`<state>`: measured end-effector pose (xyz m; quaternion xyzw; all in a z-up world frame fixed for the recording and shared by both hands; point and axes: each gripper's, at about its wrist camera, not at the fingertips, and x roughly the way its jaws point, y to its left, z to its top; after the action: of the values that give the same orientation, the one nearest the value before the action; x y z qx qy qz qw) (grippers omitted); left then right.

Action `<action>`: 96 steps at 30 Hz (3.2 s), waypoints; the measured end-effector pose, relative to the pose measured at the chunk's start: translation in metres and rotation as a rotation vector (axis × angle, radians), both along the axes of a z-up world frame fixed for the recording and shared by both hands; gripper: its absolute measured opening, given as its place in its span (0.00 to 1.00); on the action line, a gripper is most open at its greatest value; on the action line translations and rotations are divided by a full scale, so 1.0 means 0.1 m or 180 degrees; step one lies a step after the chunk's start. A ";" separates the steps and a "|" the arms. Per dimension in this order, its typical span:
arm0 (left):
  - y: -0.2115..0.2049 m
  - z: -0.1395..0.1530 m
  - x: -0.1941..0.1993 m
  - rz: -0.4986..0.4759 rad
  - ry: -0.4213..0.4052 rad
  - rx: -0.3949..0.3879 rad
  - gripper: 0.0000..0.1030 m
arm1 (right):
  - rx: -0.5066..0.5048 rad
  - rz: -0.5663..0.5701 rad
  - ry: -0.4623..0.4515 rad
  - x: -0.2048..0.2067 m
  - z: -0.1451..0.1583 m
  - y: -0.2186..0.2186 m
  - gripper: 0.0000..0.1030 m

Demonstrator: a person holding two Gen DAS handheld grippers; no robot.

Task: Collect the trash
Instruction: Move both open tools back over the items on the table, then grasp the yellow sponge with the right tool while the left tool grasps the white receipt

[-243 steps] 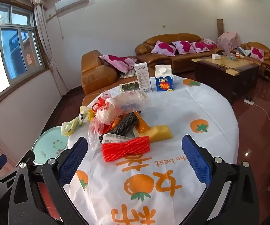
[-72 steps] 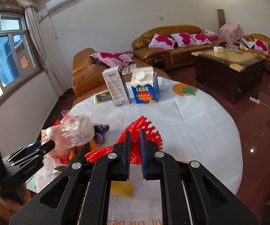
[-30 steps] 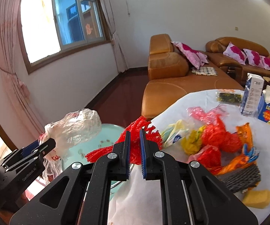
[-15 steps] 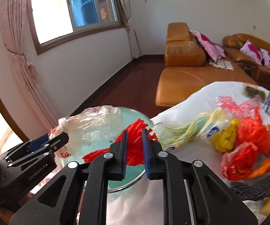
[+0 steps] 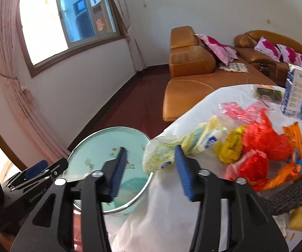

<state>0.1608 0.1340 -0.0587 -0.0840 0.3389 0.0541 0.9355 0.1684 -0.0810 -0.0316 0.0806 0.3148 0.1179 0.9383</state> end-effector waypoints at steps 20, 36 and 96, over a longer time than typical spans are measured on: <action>-0.62 0.13 -0.26 -0.0479 -0.0028 0.0054 0.74 | -0.0035 -0.0575 0.0127 -0.59 0.00 -0.83 0.58; -1.32 0.05 -0.47 -0.1093 0.0078 0.0113 0.75 | -0.0099 -0.1000 0.0270 -1.04 -0.12 -1.58 0.58; -2.43 -0.19 -0.64 -0.2130 0.0381 -0.0196 0.11 | -0.0185 -0.0938 0.0498 -1.29 -0.23 -2.48 0.34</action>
<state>0.0969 -0.1091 -0.0775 0.0069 0.4035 -0.2613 0.8768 0.0399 -0.3292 -0.0545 0.1077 0.3749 -0.0367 0.9201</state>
